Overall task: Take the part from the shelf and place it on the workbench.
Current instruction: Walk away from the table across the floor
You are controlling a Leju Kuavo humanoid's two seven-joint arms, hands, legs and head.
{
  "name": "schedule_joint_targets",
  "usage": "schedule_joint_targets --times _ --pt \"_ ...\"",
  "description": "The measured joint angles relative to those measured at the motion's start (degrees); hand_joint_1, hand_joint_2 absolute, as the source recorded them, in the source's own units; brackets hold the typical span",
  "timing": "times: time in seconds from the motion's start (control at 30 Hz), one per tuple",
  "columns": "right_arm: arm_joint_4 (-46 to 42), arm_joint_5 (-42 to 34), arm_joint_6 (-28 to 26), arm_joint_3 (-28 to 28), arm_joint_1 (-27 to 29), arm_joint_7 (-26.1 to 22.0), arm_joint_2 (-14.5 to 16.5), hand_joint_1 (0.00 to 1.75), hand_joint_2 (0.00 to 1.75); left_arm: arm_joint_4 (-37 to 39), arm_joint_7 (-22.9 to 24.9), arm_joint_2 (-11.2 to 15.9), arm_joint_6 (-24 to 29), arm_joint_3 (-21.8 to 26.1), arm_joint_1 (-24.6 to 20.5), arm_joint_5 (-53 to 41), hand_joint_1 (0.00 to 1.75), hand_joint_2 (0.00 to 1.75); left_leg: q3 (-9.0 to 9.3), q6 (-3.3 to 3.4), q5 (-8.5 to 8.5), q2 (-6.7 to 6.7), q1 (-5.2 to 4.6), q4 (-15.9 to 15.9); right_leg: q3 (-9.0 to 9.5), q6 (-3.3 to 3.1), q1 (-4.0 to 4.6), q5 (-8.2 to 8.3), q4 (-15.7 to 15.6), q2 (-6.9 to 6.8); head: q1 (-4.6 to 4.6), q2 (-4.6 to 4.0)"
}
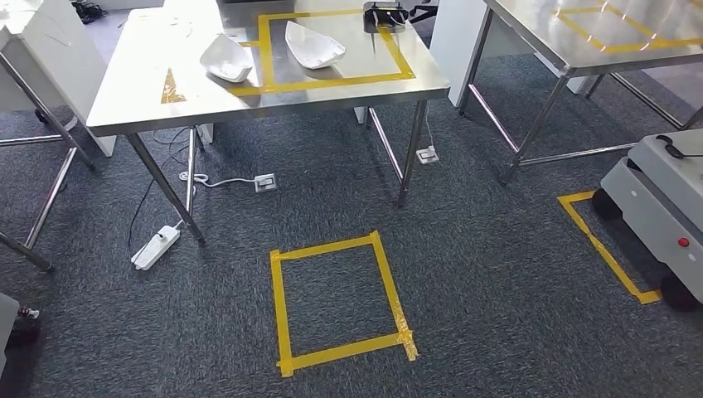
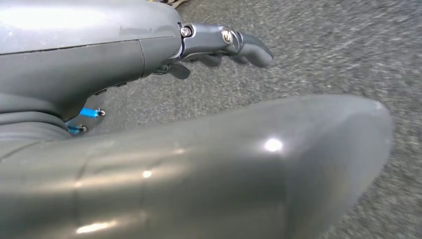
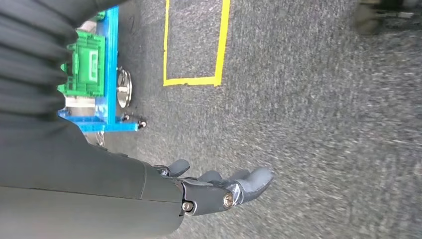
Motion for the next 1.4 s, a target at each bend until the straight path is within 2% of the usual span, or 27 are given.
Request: schedule_joint_targets --times 0.03,0.07,0.1,0.13,0.2,0.23,0.3,0.4,0.47,0.53,0.57,0.63,0.7,0.77,0.8,0.9,0.97,1.03,1.07,1.1,1.13,1.17,1.2,1.23,1.3,1.33,1.4 --pt "0.0 -0.11 -0.09 0.0 0.03 0.07 0.01 0.0 1.75 0.02 0.16 0.06 -0.14 -0.06 0.09 -0.08 0.0 0.0 -0.71 0.05 0.55 0.05 -0.07 0.16 -0.86 0.12 -0.02 -2.22 3.94 0.0 0.02 0.0" --pt "0.0 -0.18 -0.16 0.0 0.04 0.1 0.01 0.0 1.75 0.06 0.37 0.1 -0.29 -0.15 0.16 -0.17 0.0 0.0 -1.5 0.05 1.1 0.1 -0.15 0.34 -1.17 0.13 -0.01 -3.2 6.82 0.01 0.02 0.01" --pt "0.0 -0.22 -0.21 -0.01 0.05 0.13 0.01 0.0 1.75 0.1 0.57 0.14 -0.47 -0.23 0.19 -0.26 0.0 0.0 -2.37 0.02 1.64 0.11 -0.21 0.52 -0.6 0.05 0.01 -2.93 7.87 0.02 0.02 0.01" --pt "0.0 -0.3 -0.22 -0.01 0.06 0.13 0.02 0.0 1.75 0.13 0.74 0.16 -0.61 -0.31 0.22 -0.33 0.0 0.0 -3.23 -0.04 2.17 0.11 -0.26 0.7 1.14 -0.15 0.05 -1.69 6.56 0.04 0.02 0.01" --pt "0.0 -0.54 -0.23 -0.03 0.01 -0.05 0.03 0.0 1.75 0.16 0.87 0.15 -0.76 -0.36 0.23 -0.3 0.0 0.0 -4.53 -0.32 3.06 0.07 -0.35 0.98 7.08 -0.92 0.28 0.42 -1.27 0.18 0.03 0.0" --pt "0.01 -0.65 -0.27 -0.04 -0.03 -0.26 0.04 0.0 1.75 0.16 0.86 0.15 -0.78 -0.37 0.22 -0.28 0.0 0.0 -4.94 -0.56 3.46 0.06 -0.38 1.05 9.8 -1.31 0.45 0.6 -5.44 0.26 0.02 0.01" --pt "0.02 -0.72 -0.34 -0.04 -0.03 -0.76 0.07 0.0 1.75 0.17 0.78 0.16 -0.78 -0.4 0.18 -0.28 0.0 0.0 -5.29 -1.24 4.31 0.1 -0.32 0.91 12.1 -1.9 0.85 0.03 -9.71 0.38 0.03 0.01" --pt "0.05 -0.66 -0.26 -0.07 -0.09 -1.19 0.27 0.0 1.75 0.21 0.6 0.26 -0.79 -0.5 0.23 -0.3 0.0 0.0 -5.86 -2.25 4.55 -0.01 -0.22 0.98 11.36 -2.83 0.69 1.52 -10.65 0.15 0.06 0.0" --pt "0.09 -0.69 -0.2 -0.11 -0.25 -1.56 0.44 0.0 1.75 0.26 0.32 0.31 -0.86 -0.67 0.19 -0.3 0.0 0.0 -7.22 -2.76 0.63 -0.19 -0.15 4.49 10.27 -3.56 0.33 2.91 -11.11 -0.09 -0.04 0.0" --pt "0.09 -0.8 -0.25 -0.2 -0.33 -2.0 0.48 0.0 1.75 0.25 0.06 0.29 -0.92 -0.83 -0.05 -0.41 0.0 0.0 -8.88 -3.28 -4.67 -0.27 0.0 11.65 8.64 -3.82 0.33 4.1 -10.94 -0.21 -0.13 0.0" --pt "0.09 -0.88 -0.32 -0.25 -0.35 -2.15 0.5 0.0 1.75 0.24 0.02 0.3 -0.93 -0.87 -0.21 -0.55 0.0 0.0 -9.26 -3.51 -5.88 -0.27 0.06 14.82 7.74 -3.77 0.32 4.69 -10.76 -0.27 -0.14 0.0" --pt "0.09 -1.09 -0.51 -0.36 -0.44 -2.28 0.56 0.0 1.75 0.2 0.0 0.31 -0.92 -0.94 -0.6 -0.86 0.0 0.0 -7.78 -3.81 -4.32 -0.26 0.19 16.4 5.87 -3.5 0.22 5.82 -10.23 -0.35 -0.14 0.0" --pt "0.09 -1.35 -0.83 -0.46 -0.63 -2.51 0.7 0.0 1.75 0.1 -0.09 0.26 -0.83 -1.1 -1.23 -0.97 0.0 0.0 -2.82 -4.0 -1.66 -0.28 0.41 10.31 3.95 -3.01 0.08 6.82 -9.39 -0.36 -0.15 0.0" --pt "0.09 -1.76 -1.33 -0.65 -0.8 -3.03 0.99 0.0 1.75 -0.1 -0.18 0.05 -0.52 -1.34 -1.94 -1.13 0.0 0.0 2.17 -3.62 -2.4 -0.44 0.28 2.58 2.78 -2.35 0.12 7.74 -8.63 -0.35 -0.08 0.01" --pt "0.09 -2.0 -1.57 -0.76 -0.86 -3.28 1.15 0.0 1.75 -0.19 -0.11 -0.1 -0.29 -1.49 -2.2 -1.29 0.0 0.0 3.27 -3.22 -3.3 -0.55 0.15 0.53 2.62 -2.0 0.16 8.25 -8.54 -0.35 -0.1 0.01" --pt "0.1 -2.28 -2.38 -1.0 -0.78 -2.85 1.58 0.0 1.75 -0.23 1.22 -0.74 0.22 -1.96 -2.47 -2.33 0.0 0.0 2.43 -1.46 -2.43 -0.41 0.04 0.02 2.32 -0.85 -0.01 8.93 -8.64 -0.18 -0.38 0.0" --pt "0.11 -2.32 -2.93 -1.23 -0.59 -1.76 1.9 0.0 1.75 -0.23 2.41 -1.1 0.28 -2.37 -2.49 -2.91 0.0 0.0 0.84 -0.42 -0.92 -0.14 0.21 -0.08 1.05 -0.11 -0.2 4.87 -5.62 0.02 -0.36 0.0" --pt "0.11 -2.5 -3.37 -1.58 -0.58 -0.83 2.18 0.0 1.75 -0.26 3.18 -1.23 0.36 -2.64 -2.36 -3.04 0.0 0.0 -1.0 -0.09 0.58 -0.04 0.18 0.04 -0.62 0.36 -0.26 -1.43 1.39 0.08 -0.16 0.01" --pt "0.11 -2.63 -3.52 -1.74 -0.6 -0.5 2.28 0.0 1.75 -0.26 3.45 -1.3 0.4 -2.69 -2.24 -3.03 0.0 0.0 -1.96 -0.12 1.37 0.0 0.15 0.16 -1.08 0.47 -0.27 -3.15 5.08 0.09 -0.13 0.01" --pt "0.11 -2.73 -3.62 -1.87 -0.62 -0.23 2.34 0.0 1.75 -0.26 3.64 -1.35 0.44 -2.72 -2.09 -3.04 0.0 0.0 -2.96 -0.2 2.14 0.07 0.13 0.32 -0.88 0.5 -0.27 -3.28 7.56 0.1 -0.12 0.01" --pt "0.11 -2.79 -3.63 -1.96 -0.62 -0.04 2.4 0.0 1.75 -0.26 3.75 -1.38 0.45 -2.73 -1.93 -3.05 0.0 0.0 -3.98 -0.31 2.83 0.12 0.12 0.49 0.24 0.45 -0.27 -2.16 8.2 0.11 -0.1 0.01" --pt "0.11 -2.84 -3.65 -2.02 -0.62 0.18 2.46 0.0 1.75 -0.26 3.74 -1.41 0.45 -2.74 -1.79 -3.06 0.0 0.0 -5.07 -0.47 3.47 0.15 0.13 0.69 2.38 0.3 -0.27 -0.41 6.72 0.12 -0.09 0.0" --pt "0.11 -2.91 -3.69 -2.1 -0.66 0.38 2.52 0.0 1.75 -0.26 3.56 -1.45 0.47 -2.75 -1.71 -3.07 0.0 0.44 -5.97 -0.66 4.02 0.17 0.13 0.9 5.41 0.06 -0.25 0.74 3.3 0.15 -0.08 0.0" --pt "0.1 -3.02 -3.75 -2.21 -0.72 0.55 2.6 0.0 1.75 -0.31 3.23 -1.5 0.48 -2.75 -1.67 -3.06 0.0 0.87 -6.65 -0.92 4.49 0.16 0.08 1.09 8.93 -0.26 -0.13 0.49 -1.39 0.19 -0.04 0.01" --pt "0.08 -3.23 -3.84 -2.5 -0.82 0.62 2.74 0.0 1.75 -0.39 2.55 -1.57 0.32 -2.75 -1.75 -3.12 0.0 1.75 -7.16 -1.61 5.4 0.15 0.04 1.16 13.53 -0.96 0.22 -1.63 -8.5 0.26 0.04 0.01" --pt "0.07 -3.27 -3.82 -2.64 -0.85 0.52 2.81 0.0 1.75 -0.43 2.46 -1.58 0.08 -2.78 -1.83 -3.26 0.0 1.75 -7.17 -2.02 5.84 0.15 0.07 1.01 14.28 -1.31 0.42 -2.42 -10.12 0.25 0.11 0.01" --pt "0.07 -3.16 -3.75 -2.82 -0.87 0.37 2.92 0.0 1.75 -0.42 3.27 -1.57 -0.53 -2.93 -1.96 -3.71 0.0 1.75 -7.33 -2.79 6.4 0.11 0.24 0.8 13.77 -2.19 0.45 -1.72 -10.66 0.1 0.16 0.0"
